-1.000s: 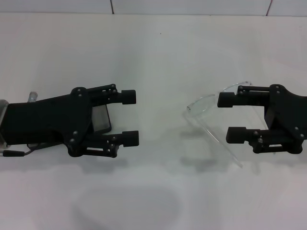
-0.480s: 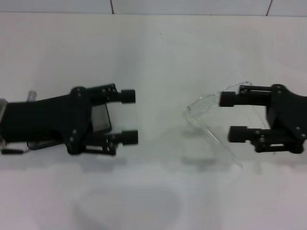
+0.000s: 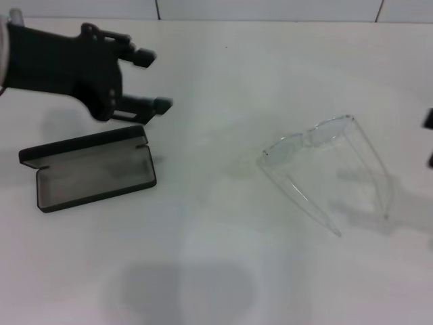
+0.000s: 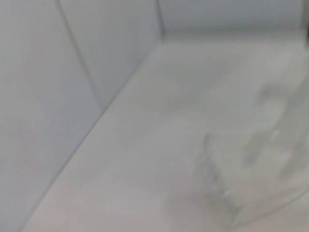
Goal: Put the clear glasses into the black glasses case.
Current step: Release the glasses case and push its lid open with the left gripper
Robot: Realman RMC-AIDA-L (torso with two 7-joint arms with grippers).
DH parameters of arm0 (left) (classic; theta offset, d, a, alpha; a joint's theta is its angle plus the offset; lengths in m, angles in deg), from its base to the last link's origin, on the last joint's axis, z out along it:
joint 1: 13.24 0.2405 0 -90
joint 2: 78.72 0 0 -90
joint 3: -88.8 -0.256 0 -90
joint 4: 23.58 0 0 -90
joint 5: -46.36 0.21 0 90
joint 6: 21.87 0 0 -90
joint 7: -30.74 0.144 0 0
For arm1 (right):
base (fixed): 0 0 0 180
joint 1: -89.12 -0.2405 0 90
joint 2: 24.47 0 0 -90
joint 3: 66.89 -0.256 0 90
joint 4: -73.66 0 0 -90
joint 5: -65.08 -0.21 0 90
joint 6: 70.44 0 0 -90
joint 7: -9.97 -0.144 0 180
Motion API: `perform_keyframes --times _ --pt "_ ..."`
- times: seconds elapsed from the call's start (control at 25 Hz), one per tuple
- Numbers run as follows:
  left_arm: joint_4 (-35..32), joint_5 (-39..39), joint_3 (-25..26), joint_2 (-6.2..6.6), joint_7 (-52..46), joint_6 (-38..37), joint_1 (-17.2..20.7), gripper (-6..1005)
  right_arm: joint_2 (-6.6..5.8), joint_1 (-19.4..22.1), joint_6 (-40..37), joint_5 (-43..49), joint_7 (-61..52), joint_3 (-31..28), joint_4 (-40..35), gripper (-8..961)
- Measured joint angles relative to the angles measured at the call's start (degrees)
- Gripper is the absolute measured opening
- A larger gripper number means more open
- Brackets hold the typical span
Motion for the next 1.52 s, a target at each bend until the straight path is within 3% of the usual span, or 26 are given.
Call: perform_keyframes --times 0.04,0.28,0.52,1.24,1.52 --pt "0.0 0.0 0.0 0.00 0.0 0.0 0.0 779 0.00 0.0 0.0 0.0 0.0 0.0 0.0 692" --pt "-6.8 19.6 -15.4 0.18 -8.7 4.0 1.0 721 0.74 3.2 -3.1 0.1 0.4 -7.0 -1.1 692" --pt "-3.7 29.6 -23.2 0.16 -13.5 6.5 0.6 722 0.76 2.0 -2.2 0.5 0.9 -6.7 -0.8 692" --pt "12.6 33.8 -20.7 0.67 -13.5 9.3 -5.1 723 0.73 1.0 -0.9 1.7 1.8 -7.0 -0.3 692" --pt "15.2 33.9 -20.0 1.11 -12.8 9.0 -6.3 722 0.73 1.4 -0.9 1.7 1.8 -7.1 -0.3 691"
